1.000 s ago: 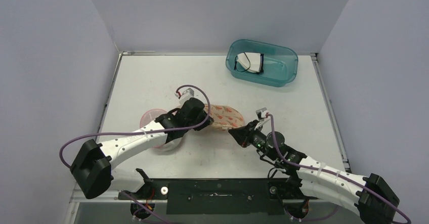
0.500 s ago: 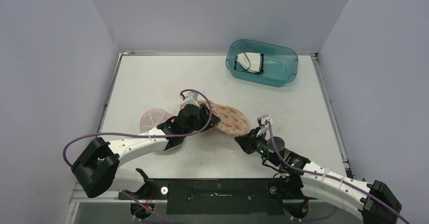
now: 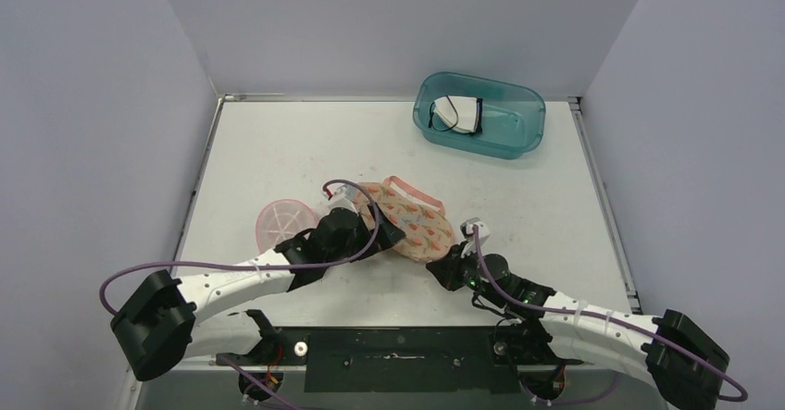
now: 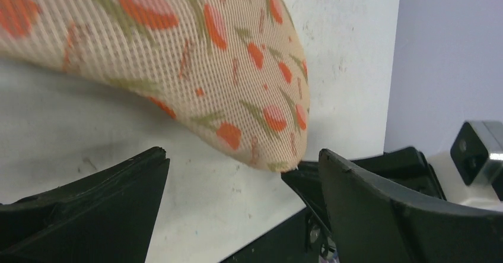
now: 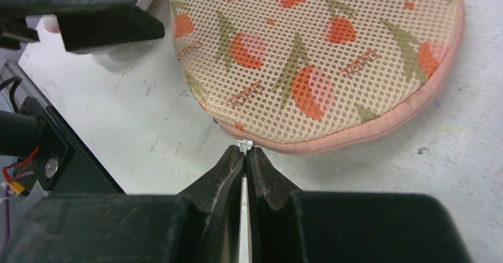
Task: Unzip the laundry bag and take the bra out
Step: Unzip the laundry bag at the center of the board.
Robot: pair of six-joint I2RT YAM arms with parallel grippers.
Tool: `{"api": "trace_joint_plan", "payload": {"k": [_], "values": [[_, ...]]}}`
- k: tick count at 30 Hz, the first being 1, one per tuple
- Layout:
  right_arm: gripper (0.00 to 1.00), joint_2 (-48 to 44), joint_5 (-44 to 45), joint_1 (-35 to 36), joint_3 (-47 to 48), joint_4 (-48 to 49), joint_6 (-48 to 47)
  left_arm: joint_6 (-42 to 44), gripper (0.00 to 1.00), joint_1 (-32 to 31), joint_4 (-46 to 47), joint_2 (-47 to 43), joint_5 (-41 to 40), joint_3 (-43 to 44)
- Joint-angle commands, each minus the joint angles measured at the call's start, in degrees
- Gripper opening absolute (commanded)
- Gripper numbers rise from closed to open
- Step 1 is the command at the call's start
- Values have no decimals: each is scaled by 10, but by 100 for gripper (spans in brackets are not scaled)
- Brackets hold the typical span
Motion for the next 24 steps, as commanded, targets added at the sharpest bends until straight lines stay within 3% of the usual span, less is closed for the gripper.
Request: {"api": "trace_joint_plan", "payload": {"k": [1,5,10,13,16,21,24], "values": [[5,38,2,21,32,59,-6,-69,96,-48,-21,-54,-25,-45],[5,86,4,37,44,85,-14,-130,96,-106,18,-77,-81,-79],[5,138,4,60,68,105,-31,-217,100,-118,107,-76,-115,-130],[5,157,6,73,73,127,-35,-238,88,-118,151,-64,-124,-145],[5,168,15,85,68,151,-28,-241,82,-116,130,-57,-142,-135],[5,184,18,103,59,183,-25,-245,76,-113,173,-30,-143,-146],[5,188,21,110,50,201,-24,-241,64,-112,194,1,-130,-144]]}}
